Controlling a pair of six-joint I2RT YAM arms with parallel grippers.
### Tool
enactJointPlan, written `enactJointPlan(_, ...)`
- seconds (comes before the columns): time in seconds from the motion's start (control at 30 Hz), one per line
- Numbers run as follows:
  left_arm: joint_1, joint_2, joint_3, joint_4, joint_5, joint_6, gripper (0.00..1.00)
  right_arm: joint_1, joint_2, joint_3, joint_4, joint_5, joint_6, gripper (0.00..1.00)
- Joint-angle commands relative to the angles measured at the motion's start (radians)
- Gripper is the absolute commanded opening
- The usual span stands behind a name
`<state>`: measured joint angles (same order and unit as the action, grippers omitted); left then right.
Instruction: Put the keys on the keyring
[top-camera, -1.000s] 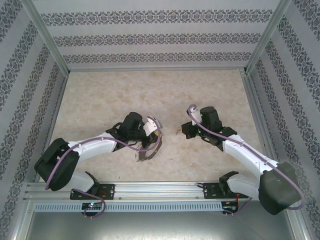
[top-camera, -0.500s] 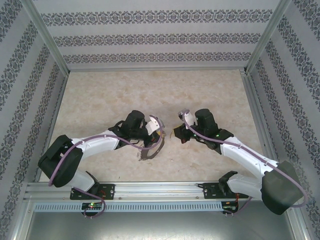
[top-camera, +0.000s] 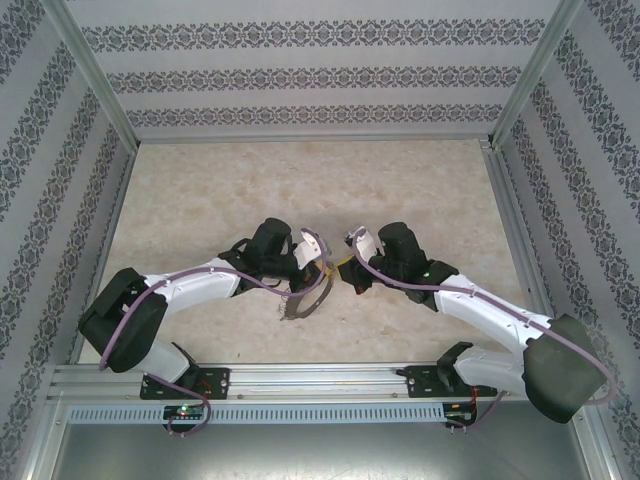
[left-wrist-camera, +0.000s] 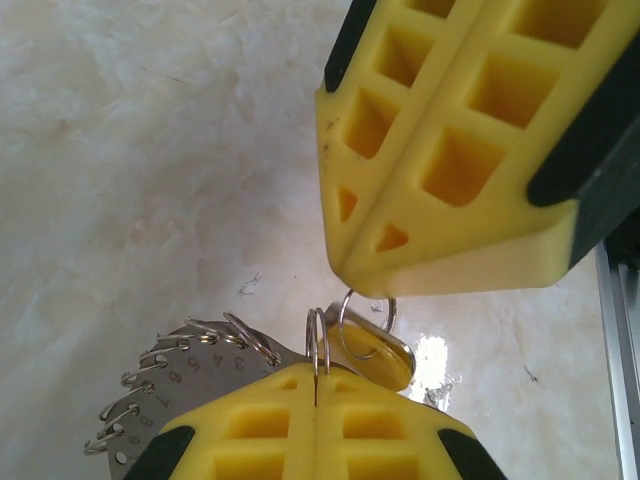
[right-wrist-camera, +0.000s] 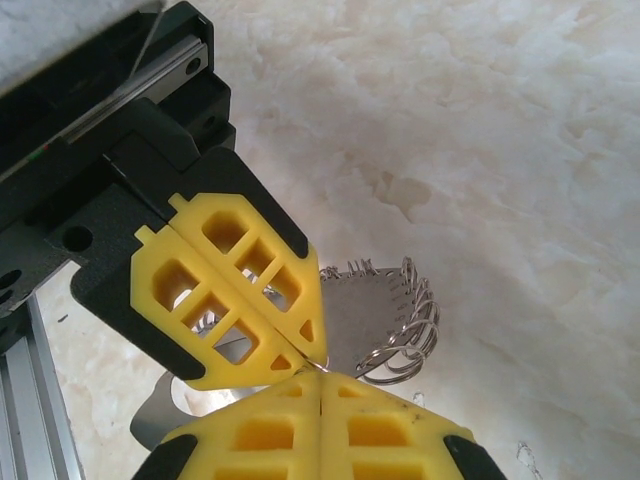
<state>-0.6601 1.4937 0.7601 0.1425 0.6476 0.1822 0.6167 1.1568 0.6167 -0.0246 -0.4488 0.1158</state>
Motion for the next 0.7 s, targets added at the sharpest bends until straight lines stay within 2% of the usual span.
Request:
enactJointPlan(0.0, -0.007, 0.003, 0.023, -0.005, 0.042, -0.007, 0.00, 0.015, 0.010, -0.005, 0.021, 0.031, -0.031, 0.00)
enactJointPlan(0.4, -0.004, 0.002, 0.027, -0.006, 0.071, -0.007, 0.00, 0.044, 0.037, 0.007, 0.025, 0.077, -0.049, 0.00)
enactJointPlan(0.67, -0.004, 0.003, 0.039, -0.027, 0.107, -0.009, 0.00, 0.065, 0.023, -0.003, 0.039, 0.162, -0.064, 0.00)
